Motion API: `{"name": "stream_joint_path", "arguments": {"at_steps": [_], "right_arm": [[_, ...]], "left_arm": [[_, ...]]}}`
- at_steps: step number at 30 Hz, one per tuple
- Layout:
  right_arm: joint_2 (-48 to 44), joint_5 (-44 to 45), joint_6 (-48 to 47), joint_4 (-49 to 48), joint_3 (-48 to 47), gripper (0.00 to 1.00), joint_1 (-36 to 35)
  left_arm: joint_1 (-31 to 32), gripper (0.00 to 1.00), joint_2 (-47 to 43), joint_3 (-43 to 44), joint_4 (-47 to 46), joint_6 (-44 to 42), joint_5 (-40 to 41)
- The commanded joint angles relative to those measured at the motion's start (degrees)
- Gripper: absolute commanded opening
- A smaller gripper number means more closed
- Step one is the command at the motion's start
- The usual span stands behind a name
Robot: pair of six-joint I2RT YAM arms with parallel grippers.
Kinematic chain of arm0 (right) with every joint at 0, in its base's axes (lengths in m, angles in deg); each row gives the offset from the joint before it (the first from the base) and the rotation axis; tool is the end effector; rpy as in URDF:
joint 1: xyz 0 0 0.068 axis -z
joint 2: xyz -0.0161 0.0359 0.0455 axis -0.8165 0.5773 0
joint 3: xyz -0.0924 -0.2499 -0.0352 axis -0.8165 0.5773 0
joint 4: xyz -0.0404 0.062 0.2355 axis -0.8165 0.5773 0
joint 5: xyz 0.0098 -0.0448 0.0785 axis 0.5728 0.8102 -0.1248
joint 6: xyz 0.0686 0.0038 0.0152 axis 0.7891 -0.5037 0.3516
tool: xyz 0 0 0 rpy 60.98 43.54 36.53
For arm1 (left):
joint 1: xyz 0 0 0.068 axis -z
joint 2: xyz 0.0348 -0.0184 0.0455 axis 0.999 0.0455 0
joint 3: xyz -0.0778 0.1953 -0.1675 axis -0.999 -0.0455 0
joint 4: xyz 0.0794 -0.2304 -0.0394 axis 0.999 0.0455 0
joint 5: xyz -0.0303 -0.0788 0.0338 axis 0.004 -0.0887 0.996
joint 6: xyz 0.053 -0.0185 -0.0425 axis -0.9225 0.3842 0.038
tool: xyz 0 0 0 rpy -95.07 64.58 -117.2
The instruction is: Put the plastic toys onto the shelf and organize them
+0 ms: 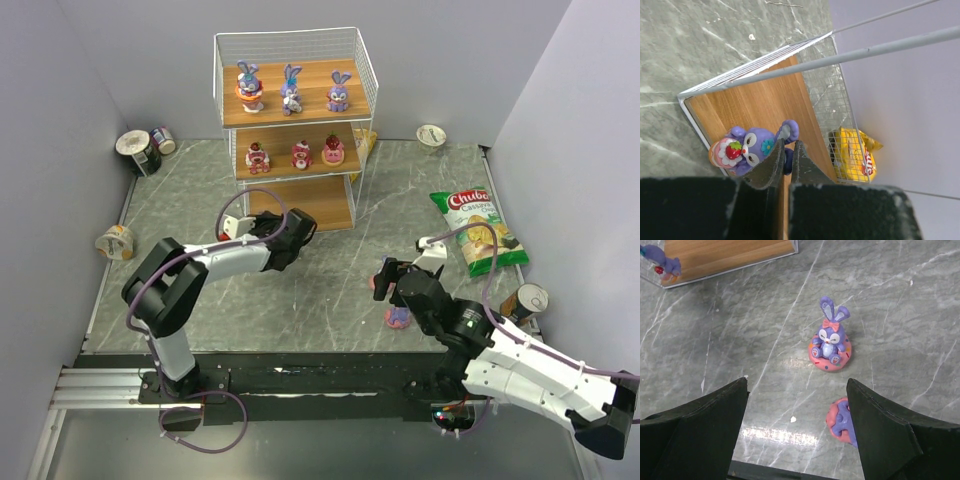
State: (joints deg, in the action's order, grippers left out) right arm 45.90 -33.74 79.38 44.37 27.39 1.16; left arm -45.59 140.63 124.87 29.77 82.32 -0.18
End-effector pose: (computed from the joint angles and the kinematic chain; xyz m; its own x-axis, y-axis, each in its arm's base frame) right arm 0.1149 0.0994 0.2464 -0.4984 0.1995 -0.8437 -0.0699 0.9607 0.2685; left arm 0.2914 -0.1906 0.1913 0.3479 -0.8453 -0.4055 -0.4801 0.2108 -0.8515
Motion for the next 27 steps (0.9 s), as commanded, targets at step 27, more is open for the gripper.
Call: {"name": "stream_joint_path", "arguments": {"at_steps": [27], "right_arm": [[4.34, 0.18, -1.25, -3.81, -2.85, 0.86, 0.5]], "left_arm": [[-1.02, 0.08, 8.32, 3.15, -4.81, 12.45, 6.33]]}}
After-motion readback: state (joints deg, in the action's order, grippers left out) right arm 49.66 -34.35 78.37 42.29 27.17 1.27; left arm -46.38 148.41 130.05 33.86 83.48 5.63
